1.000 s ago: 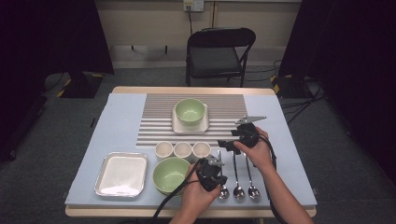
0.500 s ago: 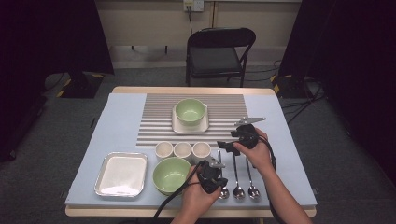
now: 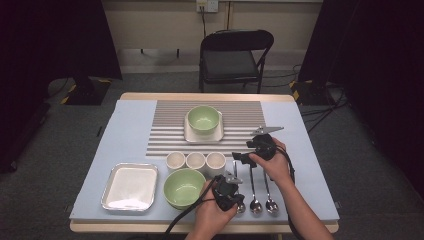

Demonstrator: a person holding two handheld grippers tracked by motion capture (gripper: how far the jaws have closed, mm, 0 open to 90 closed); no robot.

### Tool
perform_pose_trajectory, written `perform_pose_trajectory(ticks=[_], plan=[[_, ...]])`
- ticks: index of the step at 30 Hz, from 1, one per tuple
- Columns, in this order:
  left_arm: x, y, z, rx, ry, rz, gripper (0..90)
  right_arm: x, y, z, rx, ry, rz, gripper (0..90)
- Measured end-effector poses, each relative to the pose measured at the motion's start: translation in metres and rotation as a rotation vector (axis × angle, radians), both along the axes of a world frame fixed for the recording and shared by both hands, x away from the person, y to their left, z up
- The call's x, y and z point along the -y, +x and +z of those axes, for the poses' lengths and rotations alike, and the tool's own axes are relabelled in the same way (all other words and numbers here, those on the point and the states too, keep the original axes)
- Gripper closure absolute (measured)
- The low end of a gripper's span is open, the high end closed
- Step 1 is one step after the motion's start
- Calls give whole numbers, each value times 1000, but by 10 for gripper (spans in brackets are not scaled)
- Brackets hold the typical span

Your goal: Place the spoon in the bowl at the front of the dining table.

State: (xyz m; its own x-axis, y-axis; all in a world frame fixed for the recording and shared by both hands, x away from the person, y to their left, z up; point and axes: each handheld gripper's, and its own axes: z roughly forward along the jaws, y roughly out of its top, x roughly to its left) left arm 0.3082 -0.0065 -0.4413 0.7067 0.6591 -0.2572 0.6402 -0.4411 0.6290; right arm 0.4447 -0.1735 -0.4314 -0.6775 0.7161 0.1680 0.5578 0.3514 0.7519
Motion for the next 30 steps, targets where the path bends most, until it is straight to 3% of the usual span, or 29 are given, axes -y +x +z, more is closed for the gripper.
perform_pose_trajectory(ticks=[9,30], plan=[[3,-5,-3,12,14,-5,900,0,-1,-2,2,-3,5,174],[3,-12,-7,21,0,0,900,-1,-6,-7,-4,-6,20,174]])
